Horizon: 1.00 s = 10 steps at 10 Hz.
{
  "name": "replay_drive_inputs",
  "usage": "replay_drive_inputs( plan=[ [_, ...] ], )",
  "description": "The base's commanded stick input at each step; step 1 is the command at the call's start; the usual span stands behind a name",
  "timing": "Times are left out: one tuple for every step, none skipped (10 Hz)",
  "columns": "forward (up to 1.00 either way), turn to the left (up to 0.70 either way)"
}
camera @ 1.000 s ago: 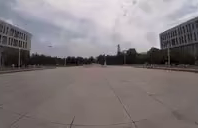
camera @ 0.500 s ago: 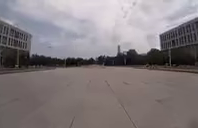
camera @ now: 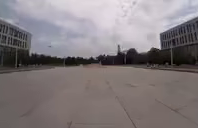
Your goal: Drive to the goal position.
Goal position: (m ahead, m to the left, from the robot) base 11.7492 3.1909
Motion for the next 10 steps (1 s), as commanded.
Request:
replay_drive_inputs(
  plan=[
    [0.70,0.00],
    [0.70,0.00],
    [0.70,0.00],
    [0.70,0.00],
    [0.70,0.00],
    [0.70,0.00],
    [0.70,0.00],
    [0.70,0.00],
    [0.70,0.00],
    [0.70,0.00]
  ],
)
